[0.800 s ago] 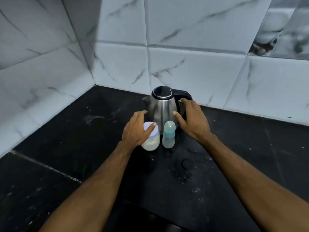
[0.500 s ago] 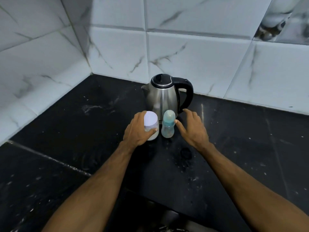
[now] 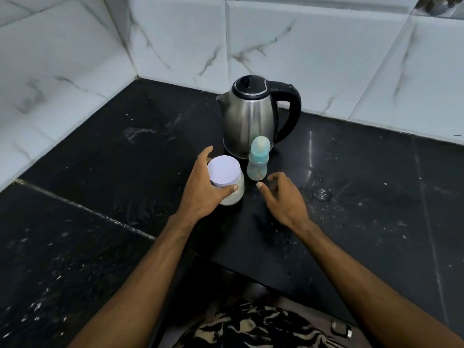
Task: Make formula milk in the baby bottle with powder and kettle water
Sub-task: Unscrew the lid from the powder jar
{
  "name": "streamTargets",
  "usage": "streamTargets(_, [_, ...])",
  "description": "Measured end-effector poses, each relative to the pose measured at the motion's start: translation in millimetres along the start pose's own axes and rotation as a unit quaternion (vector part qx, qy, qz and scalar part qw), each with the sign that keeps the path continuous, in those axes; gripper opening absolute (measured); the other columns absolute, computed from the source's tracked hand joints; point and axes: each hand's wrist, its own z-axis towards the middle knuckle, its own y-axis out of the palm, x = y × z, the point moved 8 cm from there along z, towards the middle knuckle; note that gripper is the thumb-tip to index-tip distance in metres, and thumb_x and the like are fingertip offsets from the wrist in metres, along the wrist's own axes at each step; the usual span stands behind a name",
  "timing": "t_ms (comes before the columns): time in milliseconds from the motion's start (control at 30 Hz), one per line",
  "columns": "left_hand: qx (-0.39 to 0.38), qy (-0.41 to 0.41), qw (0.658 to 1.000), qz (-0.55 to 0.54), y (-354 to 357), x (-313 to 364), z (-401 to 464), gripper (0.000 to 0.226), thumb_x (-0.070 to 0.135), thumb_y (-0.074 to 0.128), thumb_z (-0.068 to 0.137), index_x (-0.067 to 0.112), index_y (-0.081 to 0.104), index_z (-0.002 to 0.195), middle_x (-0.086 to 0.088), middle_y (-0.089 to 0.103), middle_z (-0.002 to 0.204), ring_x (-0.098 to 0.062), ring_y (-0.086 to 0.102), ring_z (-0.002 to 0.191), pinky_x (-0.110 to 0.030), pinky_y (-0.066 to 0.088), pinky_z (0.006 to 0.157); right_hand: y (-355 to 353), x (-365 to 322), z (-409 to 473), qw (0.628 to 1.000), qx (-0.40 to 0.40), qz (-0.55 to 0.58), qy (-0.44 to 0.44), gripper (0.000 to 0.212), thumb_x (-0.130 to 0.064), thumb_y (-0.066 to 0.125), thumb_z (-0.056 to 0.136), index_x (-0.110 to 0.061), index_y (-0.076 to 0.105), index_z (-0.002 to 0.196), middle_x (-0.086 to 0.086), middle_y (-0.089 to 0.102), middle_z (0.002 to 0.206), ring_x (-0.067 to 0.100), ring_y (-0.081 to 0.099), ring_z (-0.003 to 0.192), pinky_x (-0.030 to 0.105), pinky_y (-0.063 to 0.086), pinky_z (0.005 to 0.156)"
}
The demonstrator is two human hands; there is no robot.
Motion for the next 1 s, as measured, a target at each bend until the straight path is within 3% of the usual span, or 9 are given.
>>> streamTargets(133, [0.000, -0.017, 1.000, -0.019, -4, -7, -30, 0.112, 0.032, 0.090, 0.065, 0.032, 0.019, 0.151, 0.002, 0.044, 0.145, -0.012, 0.043, 0.131, -0.026, 0.037, 0.103, 12, -17, -14, 0.998, -0.014, 0.050, -0.021, 0.038, -0.049, 0.059, 0.094, -0.017, 0.054, 0.115, 0.001, 0.062, 0.091, 0.016, 0.060, 0.083, 0.037, 0.052, 0.076])
streamTargets(300, [-0.001, -0.045, 0.999, -0.029, -8, -19, -49, 0.114, 0.031, 0.091, 0.065, 0.031, 0.018, 0.153, 0.006, 0.045, 0.143, -0.010, 0.044, 0.128, -0.028, 0.041, 0.104, 18, -54, -18, 0.993, -0.015, 0.087, -0.077, 0.041, -0.048, 0.061, 0.093, -0.016, 0.057, 0.118, -0.002, 0.061, 0.092, 0.013, 0.058, 0.082, 0.034, 0.053, 0.076])
streamTargets(433, [-0.014, -0.045, 0.997, -0.058, -8, -21, -54, 0.115, 0.029, 0.089, 0.069, 0.030, 0.013, 0.155, 0.011, 0.046, 0.141, -0.006, 0.046, 0.125, -0.011, 0.039, 0.093, 23, -83, -19, 0.987, -0.030, 0.080, -0.133, 0.055, -0.057, 0.059, 0.089, -0.018, 0.055, 0.127, -0.005, 0.058, 0.109, 0.007, 0.055, 0.096, 0.029, 0.052, 0.082])
streamTargets(533, [-0.024, -0.050, 0.995, -0.087, -2, -23, -58, 0.122, 0.027, 0.090, 0.067, 0.028, 0.006, 0.156, 0.012, 0.044, 0.143, -0.003, 0.050, 0.122, -0.004, 0.043, 0.085, 32, -103, -19, 0.980, -0.064, 0.010, -0.189, 0.068, -0.063, 0.060, 0.084, -0.021, 0.048, 0.136, -0.002, 0.056, 0.128, 0.012, 0.053, 0.110, 0.031, 0.049, 0.089])
streamTargets(633, [0.004, -0.092, 0.988, -0.123, 10, -29, -67, 0.128, 0.037, 0.091, 0.058, 0.036, 0.006, 0.154, 0.005, 0.040, 0.148, -0.009, 0.049, 0.126, -0.015, 0.046, 0.092, 41, -120, -19, 0.959, -0.104, -0.106, -0.239, 0.083, -0.070, 0.060, 0.081, -0.022, 0.040, 0.145, 0.000, 0.049, 0.142, 0.019, 0.049, 0.122, 0.033, 0.045, 0.093])
streamTargets(700, [0.037, -0.111, 0.981, -0.155, 19, -35, -71, 0.125, 0.030, 0.093, 0.058, 0.034, 0.011, 0.152, 0.001, 0.042, 0.147, -0.013, 0.050, 0.129, -0.034, 0.050, 0.102, 48, -127, -19, 0.939, -0.133, -0.179, -0.260, 0.088, -0.072, 0.060, 0.080, -0.023, 0.035, 0.149, 0.000, 0.046, 0.144, 0.021, 0.047, 0.125, 0.035, 0.044, 0.095])
streamTargets(767, [0.063, -0.117, 0.977, -0.169, 25, -41, -71, 0.116, 0.026, 0.093, 0.061, 0.033, 0.017, 0.148, 0.001, 0.047, 0.142, -0.013, 0.053, 0.127, -0.043, 0.051, 0.103, 53, -130, -17, 0.923, -0.150, -0.236, -0.265, 0.089, -0.072, 0.060, 0.080, -0.024, 0.032, 0.150, 0.002, 0.045, 0.143, 0.023, 0.047, 0.124, 0.036, 0.045, 0.095])
streamTargets(900, [0.067, -0.092, 0.987, -0.110, 27, -46, -62, 0.092, 0.028, 0.092, 0.065, 0.046, 0.031, 0.132, 0.008, 0.053, 0.138, -0.012, 0.055, 0.126, -0.045, 0.049, 0.105, 64, -132, -12, 0.911, -0.186, -0.291, -0.227, 0.088, -0.069, 0.062, 0.081, -0.025, 0.028, 0.150, 0.008, 0.037, 0.148, 0.031, 0.051, 0.124, 0.042, 0.050, 0.094])
streamTargets(1000, [0.015, -0.090, 0.992, -0.088, 29, -52, -56, 0.100, 0.039, 0.092, 0.062, 0.043, 0.029, 0.140, 0.013, 0.054, 0.138, -0.005, 0.053, 0.127, -0.034, 0.048, 0.105, 74, -133, -9, 0.907, -0.205, -0.303, -0.209, 0.087, -0.065, 0.066, 0.081, -0.025, 0.029, 0.148, 0.010, 0.032, 0.149, 0.033, 0.057, 0.118, 0.041, 0.052, 0.088])
